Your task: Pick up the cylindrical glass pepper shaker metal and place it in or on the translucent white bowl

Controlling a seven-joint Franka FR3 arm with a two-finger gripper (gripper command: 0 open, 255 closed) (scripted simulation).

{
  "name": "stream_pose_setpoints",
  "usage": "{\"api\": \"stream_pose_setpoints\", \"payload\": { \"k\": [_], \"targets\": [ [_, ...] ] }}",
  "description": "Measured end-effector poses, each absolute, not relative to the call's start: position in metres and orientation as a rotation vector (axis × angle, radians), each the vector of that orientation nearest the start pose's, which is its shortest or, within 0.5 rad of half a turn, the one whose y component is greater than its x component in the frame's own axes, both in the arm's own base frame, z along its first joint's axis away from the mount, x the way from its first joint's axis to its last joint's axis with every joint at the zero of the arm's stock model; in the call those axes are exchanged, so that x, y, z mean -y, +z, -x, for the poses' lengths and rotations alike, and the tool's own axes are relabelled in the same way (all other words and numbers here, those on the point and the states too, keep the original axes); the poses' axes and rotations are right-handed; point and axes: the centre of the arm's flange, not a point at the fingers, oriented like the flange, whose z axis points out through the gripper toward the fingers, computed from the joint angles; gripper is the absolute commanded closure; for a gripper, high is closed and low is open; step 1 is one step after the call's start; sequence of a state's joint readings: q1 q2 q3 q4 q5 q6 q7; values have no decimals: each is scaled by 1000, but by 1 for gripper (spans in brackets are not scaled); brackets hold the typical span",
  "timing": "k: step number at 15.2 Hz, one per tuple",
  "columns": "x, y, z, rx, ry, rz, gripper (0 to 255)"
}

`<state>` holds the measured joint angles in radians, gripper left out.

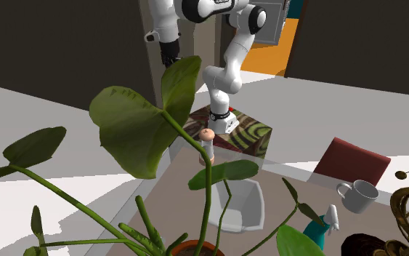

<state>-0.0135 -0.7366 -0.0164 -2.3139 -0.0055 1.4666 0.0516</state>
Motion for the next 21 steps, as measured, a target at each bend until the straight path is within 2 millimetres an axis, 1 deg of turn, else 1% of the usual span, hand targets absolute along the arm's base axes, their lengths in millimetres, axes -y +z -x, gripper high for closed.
{"api": "stream_pose_setpoints", "payload": {
  "k": [1,2,5,6,10,14,17,20,21],
  "targets": [
    [11,586,-309,-120,174,3130,0],
    [6,581,-307,-113,169,3127,0],
    [-16,564,-305,-74,141,3109,0],
    [-25,553,-306,-59,132,3101,0],
    [-59,523,-304,0,86,3069,0],
    [-98,489,-300,57,44,3036,0],
    [-130,468,-297,100,11,3010,0],
    [-156,446,-289,142,-20,2983,0],
    [-165,443,-290,153,-30,2976,0]
  ]
}}
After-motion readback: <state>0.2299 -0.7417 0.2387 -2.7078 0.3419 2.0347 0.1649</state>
